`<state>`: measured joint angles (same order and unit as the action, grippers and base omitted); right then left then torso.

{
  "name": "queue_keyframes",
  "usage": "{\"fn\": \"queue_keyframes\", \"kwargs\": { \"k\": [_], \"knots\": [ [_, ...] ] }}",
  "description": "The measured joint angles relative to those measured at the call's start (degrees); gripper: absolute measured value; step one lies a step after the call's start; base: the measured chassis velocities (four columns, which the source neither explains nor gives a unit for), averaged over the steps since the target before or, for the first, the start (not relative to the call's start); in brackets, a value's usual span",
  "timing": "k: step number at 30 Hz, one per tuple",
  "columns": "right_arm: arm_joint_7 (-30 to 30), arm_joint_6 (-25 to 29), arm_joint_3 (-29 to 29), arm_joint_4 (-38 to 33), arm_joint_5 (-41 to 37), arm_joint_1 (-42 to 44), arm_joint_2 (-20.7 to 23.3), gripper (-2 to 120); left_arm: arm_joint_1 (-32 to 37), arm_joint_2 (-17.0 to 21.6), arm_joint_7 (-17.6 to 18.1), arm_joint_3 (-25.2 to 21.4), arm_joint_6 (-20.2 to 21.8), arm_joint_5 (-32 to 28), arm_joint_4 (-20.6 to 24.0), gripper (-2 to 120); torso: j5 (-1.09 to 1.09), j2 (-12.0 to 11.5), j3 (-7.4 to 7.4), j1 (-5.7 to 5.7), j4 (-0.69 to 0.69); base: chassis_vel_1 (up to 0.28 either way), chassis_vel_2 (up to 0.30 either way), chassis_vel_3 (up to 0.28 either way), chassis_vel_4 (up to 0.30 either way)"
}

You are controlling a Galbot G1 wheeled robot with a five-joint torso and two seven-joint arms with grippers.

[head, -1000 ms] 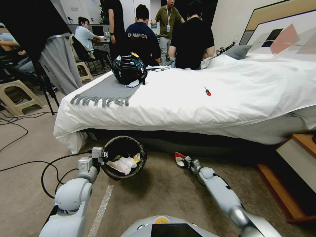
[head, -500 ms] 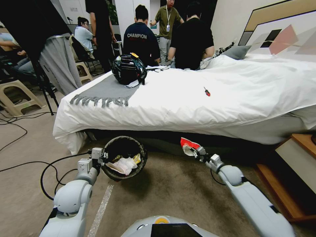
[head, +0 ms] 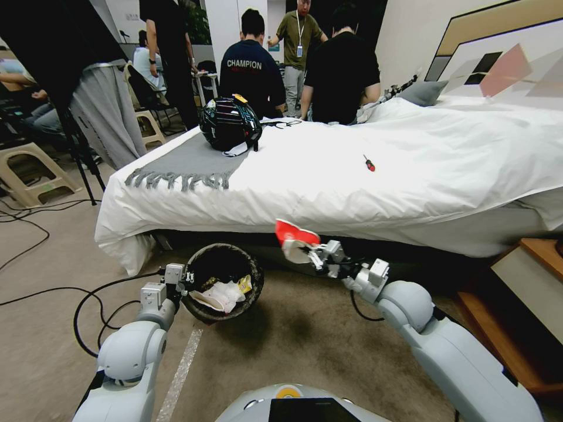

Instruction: Pick up the trash bin, then pick up the garbage from the floor and place it into the trash bin.

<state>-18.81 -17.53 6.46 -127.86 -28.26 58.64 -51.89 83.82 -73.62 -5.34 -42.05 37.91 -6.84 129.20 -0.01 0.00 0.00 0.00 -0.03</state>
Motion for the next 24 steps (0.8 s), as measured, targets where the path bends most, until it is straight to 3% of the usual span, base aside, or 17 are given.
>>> {"fn": "queue_keyframes", "kwargs": {
  "k": [1, 2, 4, 6, 10, 24],
  "knots": [
    [0.0, 0.0, 0.0, 0.0, 0.0, 0.0, 0.0, 0, 0.0, 0.0, 0.0, 0.0, 0.0, 0.0, 0.0, 4, 0.00, 0.0, 0.00, 0.00, 0.00, 0.000, 0.000, 0.000, 0.000],
    [0.7, -0.8, -4.8, 0.3, -0.5, -3.0, -1.2, 0, -0.1, 0.3, 0.0, 0.1, 0.1, -0.1, -0.1, 4, 0.01, 0.0, 0.00, 0.00, 0.06, 0.000, 0.000, 0.000, 0.000],
    [1.0, -1.1, -7.1, 0.7, -0.5, -4.3, -1.7, 0, -0.2, 0.4, 0.0, 0.1, 0.1, -0.1, -0.1, 4, 0.00, 0.0, 0.00, 0.00, 0.03, 0.000, 0.000, 0.000, 0.000],
    [2.1, -1.5, -13.2, 1.8, -0.5, -7.6, -3.3, 0, -0.4, 0.5, 0.0, 0.2, 0.2, -0.1, -0.2, 4, 0.00, 0.0, 0.00, 0.00, 0.04, 0.000, 0.000, 0.000, 0.000],
    [2.6, -1.9, -17.3, 3.3, -0.4, -10.2, -4.5, 0, -0.5, 0.4, 0.0, 0.2, 0.2, -0.1, -0.3, 4, 0.00, 0.0, 0.00, 0.00, 0.03, 0.000, 0.000, 0.000, 0.000],
    [5.1, -1.9, -21.4, 8.1, 1.7, -11.0, -6.5, 0, -0.6, -0.1, -0.1, 0.3, 0.2, -0.1, -0.4, 4, 0.01, 0.0, 0.00, 0.00, 0.02, 0.000, 0.000, 0.000, 0.000]
  ]
}}
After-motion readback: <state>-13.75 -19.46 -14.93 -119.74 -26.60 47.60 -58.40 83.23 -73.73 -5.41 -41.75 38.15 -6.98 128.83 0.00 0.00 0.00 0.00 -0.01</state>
